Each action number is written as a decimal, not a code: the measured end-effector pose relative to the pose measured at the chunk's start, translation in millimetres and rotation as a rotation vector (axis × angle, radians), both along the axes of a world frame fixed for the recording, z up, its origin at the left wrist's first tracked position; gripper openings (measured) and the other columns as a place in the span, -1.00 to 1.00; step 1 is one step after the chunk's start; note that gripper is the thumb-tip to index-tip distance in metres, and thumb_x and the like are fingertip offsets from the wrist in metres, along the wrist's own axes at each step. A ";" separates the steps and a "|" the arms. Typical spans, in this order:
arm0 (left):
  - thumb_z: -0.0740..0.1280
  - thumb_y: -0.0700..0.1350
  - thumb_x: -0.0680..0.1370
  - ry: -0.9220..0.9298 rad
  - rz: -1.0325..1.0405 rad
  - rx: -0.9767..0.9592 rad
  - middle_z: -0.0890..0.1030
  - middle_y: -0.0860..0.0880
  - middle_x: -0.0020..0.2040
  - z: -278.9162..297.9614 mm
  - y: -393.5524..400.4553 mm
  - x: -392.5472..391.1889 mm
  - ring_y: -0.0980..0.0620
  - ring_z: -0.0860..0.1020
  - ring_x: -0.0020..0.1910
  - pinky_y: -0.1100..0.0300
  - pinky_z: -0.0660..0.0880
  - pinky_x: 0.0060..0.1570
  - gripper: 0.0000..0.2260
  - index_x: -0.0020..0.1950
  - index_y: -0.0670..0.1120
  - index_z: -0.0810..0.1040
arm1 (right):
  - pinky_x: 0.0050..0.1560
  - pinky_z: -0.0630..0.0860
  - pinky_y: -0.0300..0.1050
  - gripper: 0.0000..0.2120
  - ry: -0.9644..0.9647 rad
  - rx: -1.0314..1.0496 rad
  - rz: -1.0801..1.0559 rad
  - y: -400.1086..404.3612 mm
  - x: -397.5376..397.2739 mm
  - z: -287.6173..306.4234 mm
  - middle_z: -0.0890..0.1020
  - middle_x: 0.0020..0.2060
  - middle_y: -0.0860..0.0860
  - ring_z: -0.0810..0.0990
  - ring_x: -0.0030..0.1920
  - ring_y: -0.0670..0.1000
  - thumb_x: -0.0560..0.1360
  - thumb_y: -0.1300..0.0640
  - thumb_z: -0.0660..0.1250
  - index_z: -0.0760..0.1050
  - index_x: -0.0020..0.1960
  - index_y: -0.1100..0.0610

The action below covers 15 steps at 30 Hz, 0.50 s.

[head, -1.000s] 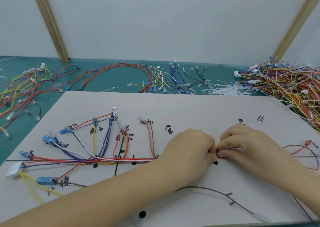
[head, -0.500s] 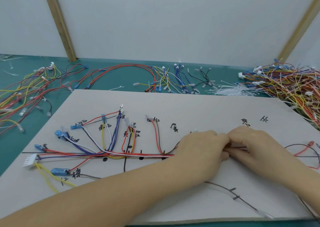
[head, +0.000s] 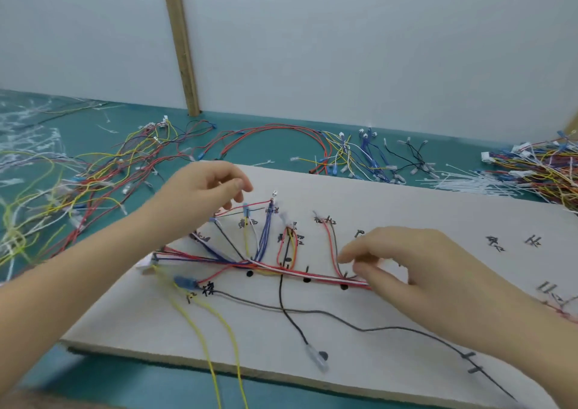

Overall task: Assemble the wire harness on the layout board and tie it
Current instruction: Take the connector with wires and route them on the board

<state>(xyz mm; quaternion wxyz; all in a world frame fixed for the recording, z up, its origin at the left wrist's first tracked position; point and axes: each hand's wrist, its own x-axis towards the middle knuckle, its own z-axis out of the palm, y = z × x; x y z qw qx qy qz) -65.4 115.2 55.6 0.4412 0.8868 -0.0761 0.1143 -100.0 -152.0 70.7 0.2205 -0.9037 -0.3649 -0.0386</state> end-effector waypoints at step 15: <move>0.21 -0.19 0.57 -0.140 0.161 0.288 0.53 0.13 -0.23 -45.9 44.0 -16.3 0.08 0.47 -0.18 0.38 0.28 -0.24 -0.85 -0.06 -0.04 0.57 | -0.11 0.48 -0.03 -0.82 0.063 -0.268 0.113 120.2 -20.8 -26.3 0.56 -0.15 0.04 0.51 -0.09 0.10 0.49 0.01 0.19 0.47 -0.12 0.10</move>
